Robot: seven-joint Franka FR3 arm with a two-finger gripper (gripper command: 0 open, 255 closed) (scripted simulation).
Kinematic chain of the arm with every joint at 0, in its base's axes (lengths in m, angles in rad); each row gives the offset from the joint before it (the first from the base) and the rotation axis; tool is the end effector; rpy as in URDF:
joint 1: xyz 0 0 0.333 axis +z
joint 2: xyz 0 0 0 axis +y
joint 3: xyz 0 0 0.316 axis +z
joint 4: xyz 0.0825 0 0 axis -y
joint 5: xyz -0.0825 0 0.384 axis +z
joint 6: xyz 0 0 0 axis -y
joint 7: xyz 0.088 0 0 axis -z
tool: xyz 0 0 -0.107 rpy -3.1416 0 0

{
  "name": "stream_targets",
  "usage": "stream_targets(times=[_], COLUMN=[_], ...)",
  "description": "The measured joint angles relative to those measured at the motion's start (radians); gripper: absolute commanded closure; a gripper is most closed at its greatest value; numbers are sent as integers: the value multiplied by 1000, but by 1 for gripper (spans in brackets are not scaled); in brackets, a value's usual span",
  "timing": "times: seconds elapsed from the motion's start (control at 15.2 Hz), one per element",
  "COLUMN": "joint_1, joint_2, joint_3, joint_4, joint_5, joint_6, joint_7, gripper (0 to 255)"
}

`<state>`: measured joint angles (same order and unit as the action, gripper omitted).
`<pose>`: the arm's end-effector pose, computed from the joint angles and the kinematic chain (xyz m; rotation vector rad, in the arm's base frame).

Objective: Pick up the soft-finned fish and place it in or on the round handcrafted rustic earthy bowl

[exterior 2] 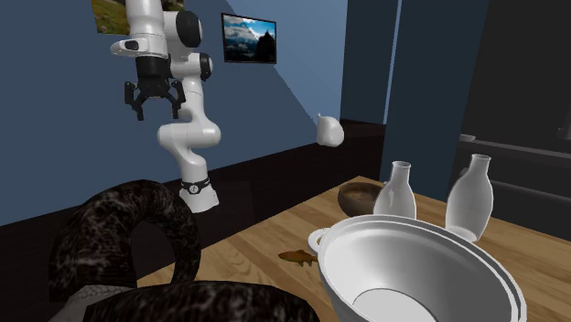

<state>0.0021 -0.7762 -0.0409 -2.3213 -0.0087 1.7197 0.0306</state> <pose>0.3242 -0.0178 0.6183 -3.1082 0.0927 -0.2714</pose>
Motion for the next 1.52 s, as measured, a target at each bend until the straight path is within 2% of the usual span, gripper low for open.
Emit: stream_targets(times=[0.13, 0.66, 0.92, 1.52], joint_1=[6, 89, 130, 204], joint_2=[16, 272, 427, 743], joint_3=[0, -11, -7, 28], joint_4=[4, 74, 149, 347], joint_5=[2, 30, 51, 92], joint_6=[9, 152, 209, 272], joint_7=[-8, -153, -230, -394], gripper=[0, 0, 0, 0])
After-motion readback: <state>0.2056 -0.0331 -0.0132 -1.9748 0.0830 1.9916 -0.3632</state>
